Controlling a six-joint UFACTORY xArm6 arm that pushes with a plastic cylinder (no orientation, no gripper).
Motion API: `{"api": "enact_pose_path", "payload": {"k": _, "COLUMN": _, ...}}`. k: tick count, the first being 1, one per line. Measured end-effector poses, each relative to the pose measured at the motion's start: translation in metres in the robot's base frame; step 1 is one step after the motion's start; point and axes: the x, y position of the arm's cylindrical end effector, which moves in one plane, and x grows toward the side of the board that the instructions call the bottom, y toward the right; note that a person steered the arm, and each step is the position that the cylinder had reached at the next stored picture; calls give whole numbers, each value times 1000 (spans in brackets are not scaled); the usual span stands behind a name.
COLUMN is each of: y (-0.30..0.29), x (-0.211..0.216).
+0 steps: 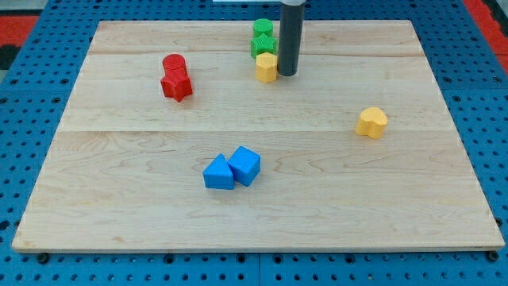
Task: Slide the yellow heart to the bottom side of the yellow hexagon
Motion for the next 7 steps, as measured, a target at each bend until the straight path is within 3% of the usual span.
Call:
{"api": "enact_pose_path", "payload": {"k": 2, "y": 3, "x": 0}}
{"api": "enact_pose_path", "payload": {"k": 4, "y": 83, "x": 18}}
{"api": "enact_pose_path", "payload": {"k": 6, "y": 176, "x": 70}}
{"api": "enact_pose_path", "payload": {"k": 7, "y": 185, "x": 101}}
